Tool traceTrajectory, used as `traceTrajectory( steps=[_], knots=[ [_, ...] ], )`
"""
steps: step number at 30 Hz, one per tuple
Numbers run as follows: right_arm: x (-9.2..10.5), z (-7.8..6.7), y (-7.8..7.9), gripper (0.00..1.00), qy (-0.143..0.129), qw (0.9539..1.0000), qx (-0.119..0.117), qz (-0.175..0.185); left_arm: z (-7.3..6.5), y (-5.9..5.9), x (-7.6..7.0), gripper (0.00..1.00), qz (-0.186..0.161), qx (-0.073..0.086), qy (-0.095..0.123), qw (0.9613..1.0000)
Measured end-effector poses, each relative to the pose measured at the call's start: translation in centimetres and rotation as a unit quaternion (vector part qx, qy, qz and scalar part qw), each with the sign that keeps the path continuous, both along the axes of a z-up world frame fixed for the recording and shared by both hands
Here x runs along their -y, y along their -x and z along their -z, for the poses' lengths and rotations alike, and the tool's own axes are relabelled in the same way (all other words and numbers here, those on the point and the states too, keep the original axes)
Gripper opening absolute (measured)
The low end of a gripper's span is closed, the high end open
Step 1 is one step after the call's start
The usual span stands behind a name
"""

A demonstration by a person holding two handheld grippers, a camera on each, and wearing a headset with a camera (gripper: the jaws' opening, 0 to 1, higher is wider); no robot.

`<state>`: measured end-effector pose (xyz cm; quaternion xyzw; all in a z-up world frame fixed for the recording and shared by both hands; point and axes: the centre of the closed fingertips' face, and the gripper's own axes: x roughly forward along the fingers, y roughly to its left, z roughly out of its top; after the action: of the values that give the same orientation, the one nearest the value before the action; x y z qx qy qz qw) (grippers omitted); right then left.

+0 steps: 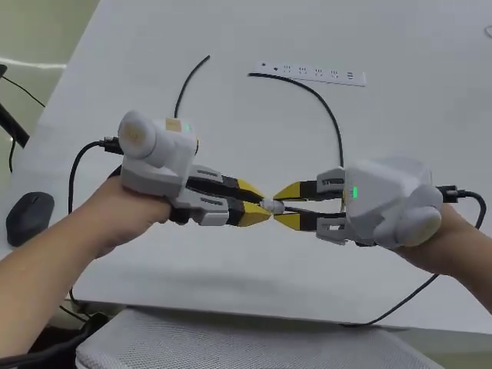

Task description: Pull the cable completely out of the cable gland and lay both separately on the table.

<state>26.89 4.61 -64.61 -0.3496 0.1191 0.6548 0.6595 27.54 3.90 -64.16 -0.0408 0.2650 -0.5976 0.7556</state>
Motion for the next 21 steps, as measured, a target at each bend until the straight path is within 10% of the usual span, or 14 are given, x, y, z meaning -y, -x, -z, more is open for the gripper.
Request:
traceTrajectory(
  steps=[5, 9, 12, 15, 19, 21],
  knots=[
    [0.0, 0.0, 0.0, 0.10, -0.005, 0.9996, -0.025, 0.009, 0.2, 0.1, -0.1, 0.15, 0.002, 0.003, -0.004, 1.0000],
    [0.2, -0.5, -0.5, 0.16, -0.032, 0.9941, -0.091, 0.050, 0.2, 0.1, -0.1, 0.15, 0.005, 0.012, -0.005, 0.9999],
    [0.6, -0.7, -0.5, 0.25, -0.055, 0.9758, -0.193, 0.087, 0.2, 0.1, -0.1, 0.15, 0.009, 0.025, -0.007, 0.9996],
    [0.7, -1.8, -0.4, 0.25, -0.097, 0.9322, -0.331, 0.110, 0.0, 0.2, 0.0, 0.15, 0.015, 0.043, -0.009, 0.9989],
    [1.1, -1.8, -0.9, 0.24, -0.105, 0.8951, -0.416, 0.122, -0.2, 0.2, 0.0, 0.15, 0.021, 0.062, -0.010, 0.9978],
    [1.2, -1.5, -1.1, 0.22, -0.107, 0.8836, -0.440, 0.121, -0.2, 0.2, 0.0, 0.15, 0.023, 0.066, -0.010, 0.9975]
  ],
)
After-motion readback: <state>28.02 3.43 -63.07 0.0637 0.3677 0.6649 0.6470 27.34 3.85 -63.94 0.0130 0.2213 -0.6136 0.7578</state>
